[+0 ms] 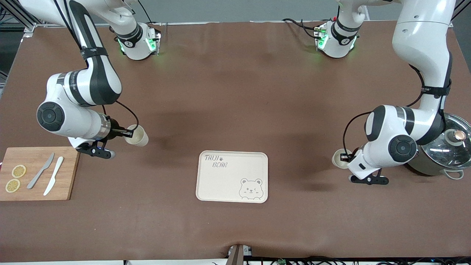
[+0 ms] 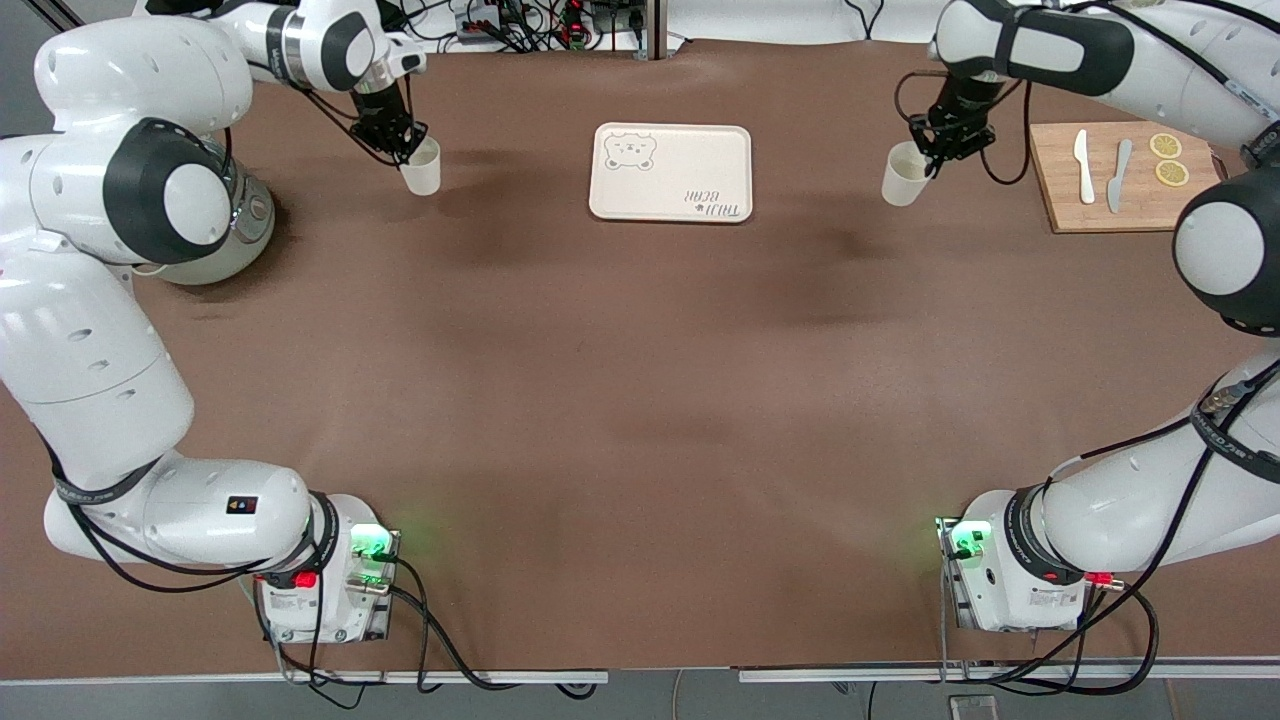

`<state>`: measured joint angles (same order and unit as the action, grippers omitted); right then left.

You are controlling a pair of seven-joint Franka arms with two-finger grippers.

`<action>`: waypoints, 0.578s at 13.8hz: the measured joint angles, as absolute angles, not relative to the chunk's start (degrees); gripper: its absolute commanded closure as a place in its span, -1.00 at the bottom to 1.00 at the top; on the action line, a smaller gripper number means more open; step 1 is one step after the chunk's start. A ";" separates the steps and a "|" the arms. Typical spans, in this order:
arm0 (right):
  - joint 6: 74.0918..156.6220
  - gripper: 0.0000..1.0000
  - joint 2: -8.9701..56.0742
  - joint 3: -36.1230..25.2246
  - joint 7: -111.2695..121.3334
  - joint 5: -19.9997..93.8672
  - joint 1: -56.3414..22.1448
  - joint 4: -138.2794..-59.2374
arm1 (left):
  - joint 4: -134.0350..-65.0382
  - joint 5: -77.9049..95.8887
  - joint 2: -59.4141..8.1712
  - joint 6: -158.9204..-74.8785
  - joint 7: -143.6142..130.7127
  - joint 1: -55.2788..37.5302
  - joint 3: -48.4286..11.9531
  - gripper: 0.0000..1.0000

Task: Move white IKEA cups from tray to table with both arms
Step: 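Lift both cups off the tray and carry them apart, then lower both cups onto the table and open both grippers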

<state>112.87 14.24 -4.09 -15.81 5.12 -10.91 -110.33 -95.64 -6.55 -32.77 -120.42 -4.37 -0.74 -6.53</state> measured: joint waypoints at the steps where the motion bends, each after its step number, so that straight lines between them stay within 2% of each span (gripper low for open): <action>1: 115.23 1.00 13.50 -4.08 -12.52 4.63 -9.62 -113.06 | -96.86 -6.55 -32.79 -121.73 -3.05 0.10 -6.55 1.00; 5: 125.83 1.00 12.89 -4.18 3.23 4.16 -1.31 -121.96 | -98.38 -6.55 -32.77 -122.55 -1.66 0.95 -6.83 1.00; 8: 128.93 1.00 13.02 -4.21 10.85 3.94 3.39 -124.95 | -99.04 -6.55 -32.77 -122.55 -1.66 0.92 -7.37 1.00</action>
<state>128.93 13.02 -4.21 10.85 3.94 3.39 -124.95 -99.04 -6.55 -32.77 -122.55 -1.66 0.92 -7.37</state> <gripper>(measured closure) 0.974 0.965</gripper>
